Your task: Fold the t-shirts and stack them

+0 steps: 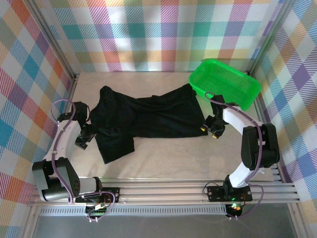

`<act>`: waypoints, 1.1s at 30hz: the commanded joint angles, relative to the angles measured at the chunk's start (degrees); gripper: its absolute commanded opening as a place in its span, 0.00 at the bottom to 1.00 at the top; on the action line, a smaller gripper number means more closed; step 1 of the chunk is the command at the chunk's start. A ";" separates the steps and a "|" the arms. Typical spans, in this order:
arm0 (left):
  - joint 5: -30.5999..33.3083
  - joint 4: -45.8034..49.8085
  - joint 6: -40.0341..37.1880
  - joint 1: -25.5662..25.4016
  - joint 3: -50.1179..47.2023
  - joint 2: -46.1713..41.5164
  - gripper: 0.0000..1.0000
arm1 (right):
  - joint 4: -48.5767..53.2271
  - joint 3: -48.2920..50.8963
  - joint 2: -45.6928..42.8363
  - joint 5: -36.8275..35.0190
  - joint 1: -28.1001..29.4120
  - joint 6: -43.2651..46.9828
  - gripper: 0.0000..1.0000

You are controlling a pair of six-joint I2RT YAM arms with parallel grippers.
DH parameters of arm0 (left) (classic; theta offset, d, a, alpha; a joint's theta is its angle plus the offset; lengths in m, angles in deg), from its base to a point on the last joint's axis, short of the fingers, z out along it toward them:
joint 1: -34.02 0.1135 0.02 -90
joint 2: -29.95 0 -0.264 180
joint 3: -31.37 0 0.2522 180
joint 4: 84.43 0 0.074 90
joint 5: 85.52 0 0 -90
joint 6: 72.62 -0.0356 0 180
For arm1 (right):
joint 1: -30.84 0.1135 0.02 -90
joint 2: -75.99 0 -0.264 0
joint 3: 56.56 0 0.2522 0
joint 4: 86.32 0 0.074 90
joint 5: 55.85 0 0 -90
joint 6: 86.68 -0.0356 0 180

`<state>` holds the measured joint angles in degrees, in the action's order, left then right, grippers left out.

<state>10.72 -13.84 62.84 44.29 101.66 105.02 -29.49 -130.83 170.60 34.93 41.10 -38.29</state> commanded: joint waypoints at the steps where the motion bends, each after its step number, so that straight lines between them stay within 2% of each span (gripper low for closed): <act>1: -2.03 0.06 -2.02 4.15 1.89 1.42 0.64 | -2.69 -0.83 1.97 3.89 1.33 -2.69 0.53; 3: -3.04 -0.86 -2.97 5.86 2.82 2.60 0.64 | -3.86 -0.74 3.20 4.23 1.35 -4.16 0.51; 7: -7.54 -4.00 -4.46 10.92 4.34 6.43 0.64 | -4.33 -2.68 7.16 4.60 1.28 -6.08 0.37; 10: -11.96 -7.15 -6.77 12.15 6.15 10.73 0.63 | -3.53 -3.56 7.31 1.06 1.16 -6.59 0.12; 12: -14.42 -8.66 -8.27 12.16 7.17 13.66 0.63 | -3.01 -3.97 6.81 -1.28 0.65 -5.94 0.01; 17: -20.24 -14.39 -11.64 12.15 6.56 19.64 0.63 | -1.68 -6.10 7.38 -1.39 0.11 -1.02 0.00; 20: -20.15 -14.93 -12.61 12.15 7.01 23.13 0.60 | -1.40 -6.79 7.42 -0.78 0.12 0.24 0.00; 25: -22.12 -20.43 -12.63 11.57 5.26 24.67 0.67 | -0.81 -8.06 8.44 0.25 0.04 0.74 0.00; 28: -22.40 -22.64 -12.08 10.70 4.17 25.20 0.68 | -0.64 -8.46 9.00 0.76 0.12 0.80 0.00; 30: -22.36 -23.53 -11.51 10.35 3.49 25.50 0.66 | -0.53 -8.70 9.18 0.89 0.07 0.91 0.00; 33: -22.87 -24.13 -11.00 9.63 2.55 25.82 0.57 | -0.18 -9.25 9.59 0.89 0.11 0.99 0.00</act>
<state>-10.79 -36.83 51.47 55.11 105.55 129.96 -31.37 -138.22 179.52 35.30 41.40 -38.13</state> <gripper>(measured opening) 0.578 0.048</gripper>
